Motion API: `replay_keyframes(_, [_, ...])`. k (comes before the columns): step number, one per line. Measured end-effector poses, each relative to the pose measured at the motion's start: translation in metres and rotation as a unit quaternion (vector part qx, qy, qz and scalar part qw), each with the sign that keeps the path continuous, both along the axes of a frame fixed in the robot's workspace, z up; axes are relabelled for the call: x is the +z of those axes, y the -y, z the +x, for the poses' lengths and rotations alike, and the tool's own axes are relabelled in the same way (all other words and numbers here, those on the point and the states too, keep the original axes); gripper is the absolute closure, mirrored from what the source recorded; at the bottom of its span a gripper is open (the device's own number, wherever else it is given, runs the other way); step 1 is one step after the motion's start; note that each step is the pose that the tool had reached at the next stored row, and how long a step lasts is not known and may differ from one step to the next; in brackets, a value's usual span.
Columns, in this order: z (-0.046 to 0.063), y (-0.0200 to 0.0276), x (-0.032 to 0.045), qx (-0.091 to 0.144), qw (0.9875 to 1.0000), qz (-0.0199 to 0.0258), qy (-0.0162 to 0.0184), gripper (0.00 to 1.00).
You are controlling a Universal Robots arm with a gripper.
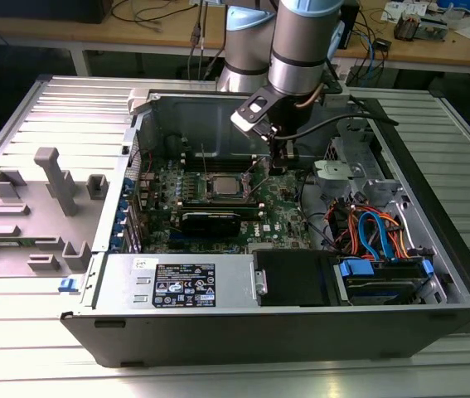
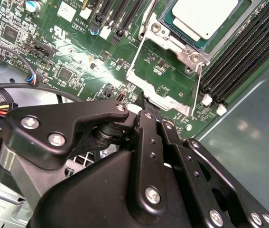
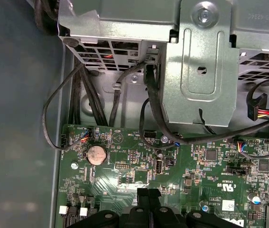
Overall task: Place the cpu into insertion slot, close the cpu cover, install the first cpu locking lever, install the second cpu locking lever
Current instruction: 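Close the cpu cover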
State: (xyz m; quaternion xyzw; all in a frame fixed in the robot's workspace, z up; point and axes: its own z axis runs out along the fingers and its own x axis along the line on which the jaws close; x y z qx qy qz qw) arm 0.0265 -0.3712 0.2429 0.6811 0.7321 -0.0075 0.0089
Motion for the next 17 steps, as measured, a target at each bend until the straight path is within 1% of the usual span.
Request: replay_keyframes(17, [-0.0063,0.0,-0.0001,0.0,1.0,0.0,0.0,0.89])
